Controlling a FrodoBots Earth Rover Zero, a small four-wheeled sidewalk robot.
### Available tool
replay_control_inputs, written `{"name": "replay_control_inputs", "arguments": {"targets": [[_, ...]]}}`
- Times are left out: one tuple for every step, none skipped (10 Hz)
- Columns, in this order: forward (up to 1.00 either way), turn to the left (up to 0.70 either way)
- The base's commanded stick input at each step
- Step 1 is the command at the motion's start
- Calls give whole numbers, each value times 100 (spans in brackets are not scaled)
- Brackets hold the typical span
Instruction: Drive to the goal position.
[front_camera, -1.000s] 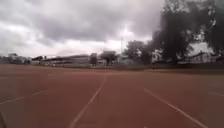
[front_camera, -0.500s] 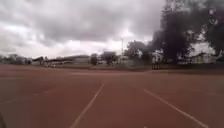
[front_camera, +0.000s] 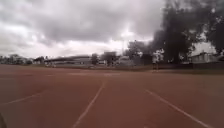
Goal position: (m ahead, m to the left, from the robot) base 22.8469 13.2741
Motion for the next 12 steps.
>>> {"name": "replay_control_inputs", "arguments": {"targets": [[70, 0], [70, 0], [70, 0], [70, 0], [70, 0], [70, 0], [70, 0], [70, 0], [70, 0], [70, 0], [70, 0], [70, 0]]}}
